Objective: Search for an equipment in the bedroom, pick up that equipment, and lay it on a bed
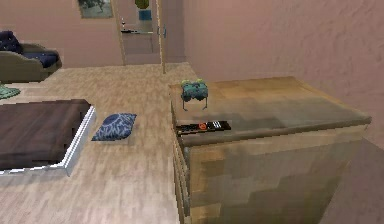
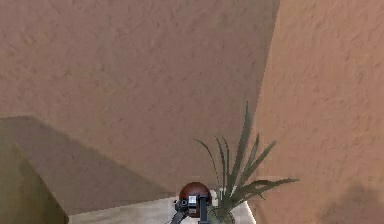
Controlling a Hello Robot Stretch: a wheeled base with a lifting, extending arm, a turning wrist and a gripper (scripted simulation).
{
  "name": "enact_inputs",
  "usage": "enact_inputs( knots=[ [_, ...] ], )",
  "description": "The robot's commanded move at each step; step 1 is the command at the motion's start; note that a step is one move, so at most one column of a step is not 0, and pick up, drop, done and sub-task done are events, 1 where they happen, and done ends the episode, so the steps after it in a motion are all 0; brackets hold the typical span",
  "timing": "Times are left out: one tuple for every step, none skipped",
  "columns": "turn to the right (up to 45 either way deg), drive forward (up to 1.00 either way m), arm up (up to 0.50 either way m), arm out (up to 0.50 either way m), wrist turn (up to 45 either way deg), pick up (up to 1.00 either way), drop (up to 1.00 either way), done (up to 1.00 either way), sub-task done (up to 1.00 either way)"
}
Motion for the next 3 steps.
enact_inputs(
  knots=[
    [0.0, 0.00, 0.00, 0.00, 45.0, 0.00, 0.00, 0.00, 0.00],
    [0.0, 0.00, 0.00, 0.00, 45.0, 0.00, 0.00, 0.00, 0.00],
    [0.0, 0.00, 0.00, 0.00, 45.0, 0.00, 0.00, 0.00, 0.00]
  ],
)
